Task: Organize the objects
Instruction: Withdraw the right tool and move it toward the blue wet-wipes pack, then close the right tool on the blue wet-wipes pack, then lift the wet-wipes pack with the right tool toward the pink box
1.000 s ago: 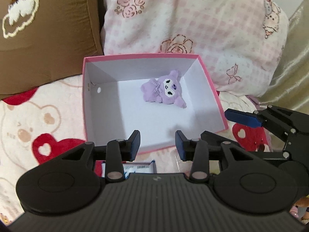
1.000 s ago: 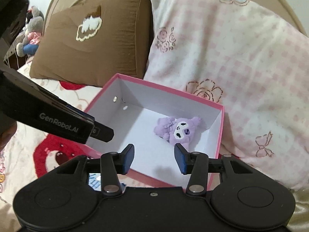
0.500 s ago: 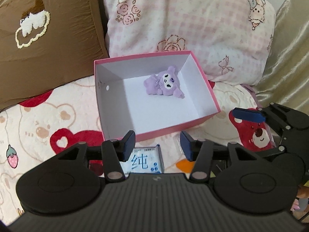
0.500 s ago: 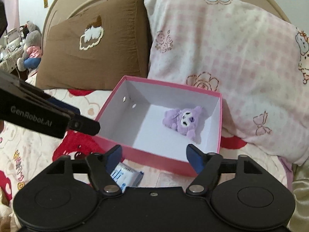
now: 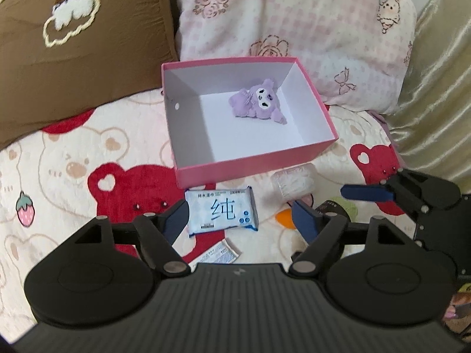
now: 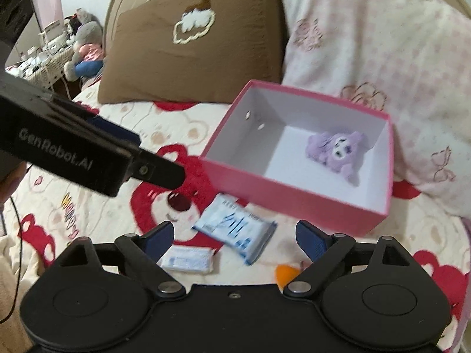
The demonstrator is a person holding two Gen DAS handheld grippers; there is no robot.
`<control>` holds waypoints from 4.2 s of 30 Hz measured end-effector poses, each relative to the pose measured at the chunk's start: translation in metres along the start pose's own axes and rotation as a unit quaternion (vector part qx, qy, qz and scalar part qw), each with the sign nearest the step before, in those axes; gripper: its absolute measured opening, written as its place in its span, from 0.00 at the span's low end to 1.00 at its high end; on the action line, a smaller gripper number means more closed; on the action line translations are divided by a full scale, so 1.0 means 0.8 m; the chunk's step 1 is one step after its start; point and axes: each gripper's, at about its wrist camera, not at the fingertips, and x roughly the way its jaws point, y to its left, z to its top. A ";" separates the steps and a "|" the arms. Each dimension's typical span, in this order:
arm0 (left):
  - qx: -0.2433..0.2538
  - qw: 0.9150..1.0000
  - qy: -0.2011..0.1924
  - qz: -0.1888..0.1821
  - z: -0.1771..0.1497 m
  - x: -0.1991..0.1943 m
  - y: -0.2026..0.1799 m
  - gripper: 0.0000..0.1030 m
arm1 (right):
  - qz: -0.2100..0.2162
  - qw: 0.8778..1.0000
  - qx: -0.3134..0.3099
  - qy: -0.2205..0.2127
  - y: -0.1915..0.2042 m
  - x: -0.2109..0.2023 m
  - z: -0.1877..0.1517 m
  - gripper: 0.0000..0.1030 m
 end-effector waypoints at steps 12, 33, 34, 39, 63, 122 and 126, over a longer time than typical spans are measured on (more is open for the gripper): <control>0.000 1.000 0.009 -0.014 -0.045 0.017 0.026 0.83 | 0.033 0.999 0.029 0.028 0.015 0.019 -0.026 0.90; -0.036 0.999 -0.015 -0.031 -0.087 0.118 0.080 0.81 | 0.019 0.999 0.011 -0.037 0.014 0.109 -0.055 0.89; -0.039 0.998 -0.019 -0.036 -0.087 0.122 0.083 0.81 | 0.016 0.999 0.020 -0.042 0.010 0.113 -0.058 0.89; -0.058 0.997 -0.026 -0.043 -0.089 0.142 0.094 0.79 | 0.000 0.996 0.072 -0.046 -0.016 0.145 -0.075 0.89; -0.129 0.987 -0.075 -0.065 -0.105 0.228 0.136 0.51 | -0.019 0.983 0.176 -0.040 -0.054 0.216 -0.093 0.60; -0.103 0.991 0.007 -0.091 -0.089 0.187 0.098 0.32 | -0.014 0.995 0.086 -0.046 -0.021 0.181 -0.076 0.59; -0.110 0.987 -0.005 -0.113 -0.083 0.168 0.101 0.34 | -0.003 0.996 0.059 -0.063 -0.008 0.165 -0.075 0.76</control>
